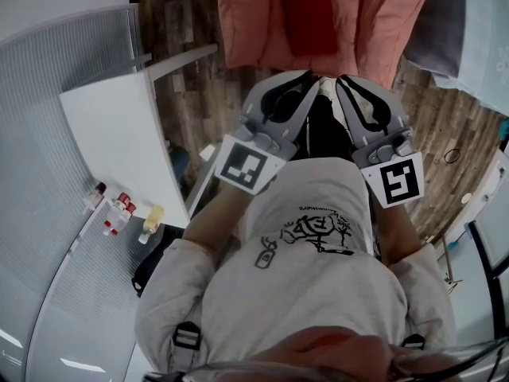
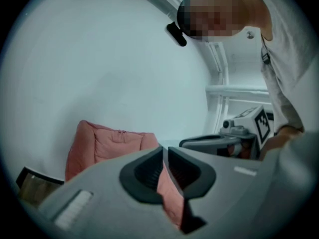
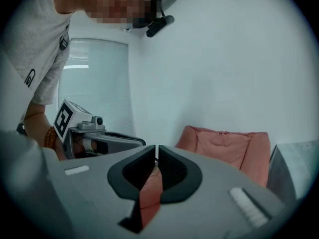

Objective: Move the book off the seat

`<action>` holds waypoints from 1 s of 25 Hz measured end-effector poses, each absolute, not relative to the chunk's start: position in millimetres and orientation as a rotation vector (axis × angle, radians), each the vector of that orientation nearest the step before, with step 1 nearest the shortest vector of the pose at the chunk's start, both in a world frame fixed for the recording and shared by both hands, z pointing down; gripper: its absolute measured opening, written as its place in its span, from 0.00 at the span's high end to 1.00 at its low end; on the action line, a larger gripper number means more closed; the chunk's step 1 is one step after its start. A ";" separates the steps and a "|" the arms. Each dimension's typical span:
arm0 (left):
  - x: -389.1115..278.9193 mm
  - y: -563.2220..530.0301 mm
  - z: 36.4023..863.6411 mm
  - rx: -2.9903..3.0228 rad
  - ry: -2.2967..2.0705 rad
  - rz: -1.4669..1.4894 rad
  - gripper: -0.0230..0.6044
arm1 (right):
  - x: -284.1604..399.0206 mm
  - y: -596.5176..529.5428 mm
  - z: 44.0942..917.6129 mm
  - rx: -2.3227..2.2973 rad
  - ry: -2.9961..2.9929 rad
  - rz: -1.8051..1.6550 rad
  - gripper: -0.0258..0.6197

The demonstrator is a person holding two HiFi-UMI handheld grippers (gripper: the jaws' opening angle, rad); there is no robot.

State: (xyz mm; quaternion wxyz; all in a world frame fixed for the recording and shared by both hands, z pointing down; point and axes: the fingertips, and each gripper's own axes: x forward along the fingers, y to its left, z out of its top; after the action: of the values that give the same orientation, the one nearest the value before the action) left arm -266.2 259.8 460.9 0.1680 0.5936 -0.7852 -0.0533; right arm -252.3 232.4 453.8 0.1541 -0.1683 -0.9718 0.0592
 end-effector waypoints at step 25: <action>-279.9 251.9 670.9 1.557 -2.134 -0.119 0.77 | -267.0 212.6 655.1 -0.475 -2.645 0.224 0.81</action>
State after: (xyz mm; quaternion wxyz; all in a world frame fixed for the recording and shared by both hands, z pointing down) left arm -279.9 251.9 670.9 0.2459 0.5707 -0.7823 -0.0437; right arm -267.0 212.6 655.1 0.2208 -0.1718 -0.9567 0.0811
